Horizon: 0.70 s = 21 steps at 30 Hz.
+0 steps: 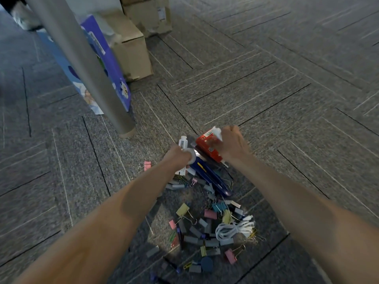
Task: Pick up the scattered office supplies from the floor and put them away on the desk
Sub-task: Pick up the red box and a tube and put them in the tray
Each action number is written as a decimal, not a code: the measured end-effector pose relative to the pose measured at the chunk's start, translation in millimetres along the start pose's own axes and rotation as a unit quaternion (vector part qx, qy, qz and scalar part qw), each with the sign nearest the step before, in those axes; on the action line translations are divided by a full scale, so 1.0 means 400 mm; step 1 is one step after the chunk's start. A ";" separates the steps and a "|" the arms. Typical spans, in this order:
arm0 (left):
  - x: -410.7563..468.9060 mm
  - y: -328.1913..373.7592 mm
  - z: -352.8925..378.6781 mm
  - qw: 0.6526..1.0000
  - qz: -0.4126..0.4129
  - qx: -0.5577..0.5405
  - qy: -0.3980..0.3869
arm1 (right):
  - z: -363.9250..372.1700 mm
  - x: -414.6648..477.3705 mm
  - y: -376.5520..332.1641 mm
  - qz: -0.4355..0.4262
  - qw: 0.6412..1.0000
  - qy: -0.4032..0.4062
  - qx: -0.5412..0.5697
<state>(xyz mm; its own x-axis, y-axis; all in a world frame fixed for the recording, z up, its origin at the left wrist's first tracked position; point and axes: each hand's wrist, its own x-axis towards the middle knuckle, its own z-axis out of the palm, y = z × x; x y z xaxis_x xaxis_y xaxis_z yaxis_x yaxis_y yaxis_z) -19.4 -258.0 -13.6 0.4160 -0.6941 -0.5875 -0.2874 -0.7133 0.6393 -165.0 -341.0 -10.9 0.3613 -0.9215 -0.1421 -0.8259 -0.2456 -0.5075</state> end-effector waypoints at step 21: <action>-0.032 -0.094 -0.089 0.858 0.205 0.472 0.003 | -0.016 -0.056 0.086 0.052 0.995 -0.089 -0.006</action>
<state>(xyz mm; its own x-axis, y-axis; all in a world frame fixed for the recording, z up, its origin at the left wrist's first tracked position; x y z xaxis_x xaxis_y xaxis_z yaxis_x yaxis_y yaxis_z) 16.6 -218.9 -12.4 0.1168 -0.9073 -0.4039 -0.9796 -0.1723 0.1037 -204.2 -330.7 -19.5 0.3429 -0.8748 -0.3423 -0.8678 -0.1555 -0.4720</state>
